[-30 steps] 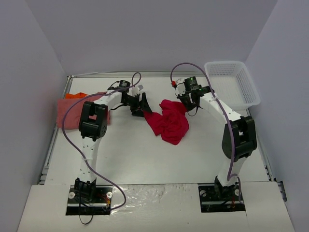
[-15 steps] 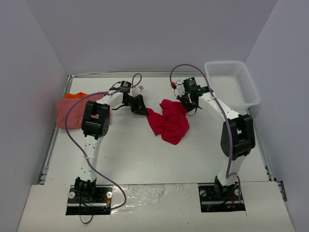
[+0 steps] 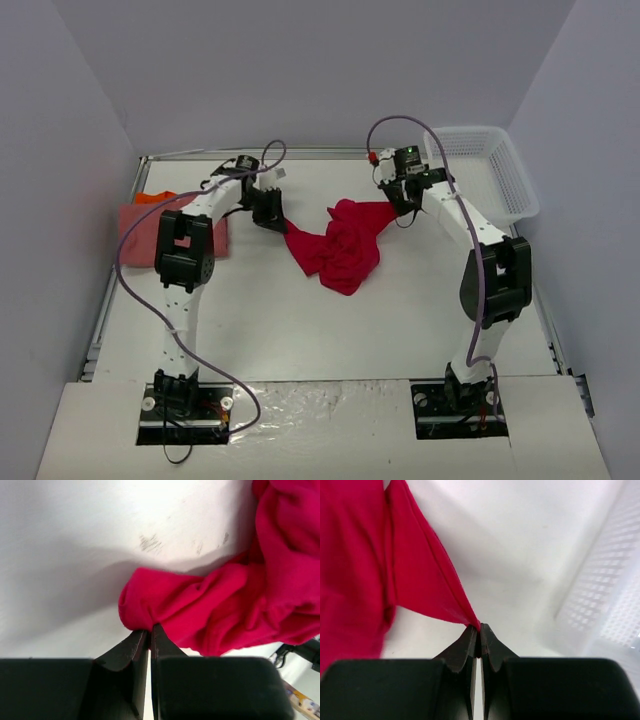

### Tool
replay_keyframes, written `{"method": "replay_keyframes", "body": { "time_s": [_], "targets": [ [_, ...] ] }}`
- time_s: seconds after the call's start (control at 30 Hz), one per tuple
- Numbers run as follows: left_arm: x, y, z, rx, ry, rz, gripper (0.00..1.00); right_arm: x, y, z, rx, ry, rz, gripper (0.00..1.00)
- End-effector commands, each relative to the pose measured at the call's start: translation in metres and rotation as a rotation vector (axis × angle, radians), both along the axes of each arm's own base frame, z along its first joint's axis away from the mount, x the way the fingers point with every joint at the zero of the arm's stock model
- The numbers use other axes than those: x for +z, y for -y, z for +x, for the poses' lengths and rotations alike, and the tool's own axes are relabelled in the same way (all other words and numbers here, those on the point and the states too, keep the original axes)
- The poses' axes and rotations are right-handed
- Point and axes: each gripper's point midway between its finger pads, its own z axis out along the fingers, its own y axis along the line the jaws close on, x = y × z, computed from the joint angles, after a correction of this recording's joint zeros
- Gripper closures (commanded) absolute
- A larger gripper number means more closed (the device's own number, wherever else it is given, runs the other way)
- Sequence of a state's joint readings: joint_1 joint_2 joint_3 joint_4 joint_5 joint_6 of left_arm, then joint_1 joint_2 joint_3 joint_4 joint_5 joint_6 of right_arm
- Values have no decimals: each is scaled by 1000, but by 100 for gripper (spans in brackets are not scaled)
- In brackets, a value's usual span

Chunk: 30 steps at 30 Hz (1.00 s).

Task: Fold and stack the t-shirts
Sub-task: Flatten out the tshirt

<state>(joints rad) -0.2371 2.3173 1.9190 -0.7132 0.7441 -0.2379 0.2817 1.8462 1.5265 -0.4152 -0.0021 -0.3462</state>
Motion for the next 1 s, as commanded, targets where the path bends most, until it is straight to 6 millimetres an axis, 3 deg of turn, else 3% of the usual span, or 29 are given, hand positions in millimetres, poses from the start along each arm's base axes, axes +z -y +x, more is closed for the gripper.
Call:
{"method": "replay_keyframes", "body": {
  "time_s": [0.0, 0.03, 0.1, 0.17, 0.37, 0.6, 0.67, 0.97],
  "targets": [
    [88, -64, 17, 40, 225, 112, 97, 48, 19, 27, -61, 129, -12, 100],
    [106, -74, 18, 59, 269, 121, 98, 57, 22, 31, -71, 148, -6, 100],
    [123, -99, 18, 108, 298, 129, 98, 82, 30, 37, -90, 207, 11, 100],
    [158, -114, 9, 124, 369, 151, 98, 103, 36, 39, -103, 252, 21, 100],
    [203, -148, -15, 161, 468, 233, 98, 147, 51, 32, -129, 341, 40, 100],
    [229, -154, -36, 182, 519, 257, 98, 186, 68, 14, -157, 424, 42, 100],
    [240, -171, -38, 228, 545, 266, 98, 193, 76, 8, -169, 442, 43, 100],
    [253, -193, -58, 259, 580, 288, 98, 200, 101, -33, -202, 466, 26, 100]
  ]
}}
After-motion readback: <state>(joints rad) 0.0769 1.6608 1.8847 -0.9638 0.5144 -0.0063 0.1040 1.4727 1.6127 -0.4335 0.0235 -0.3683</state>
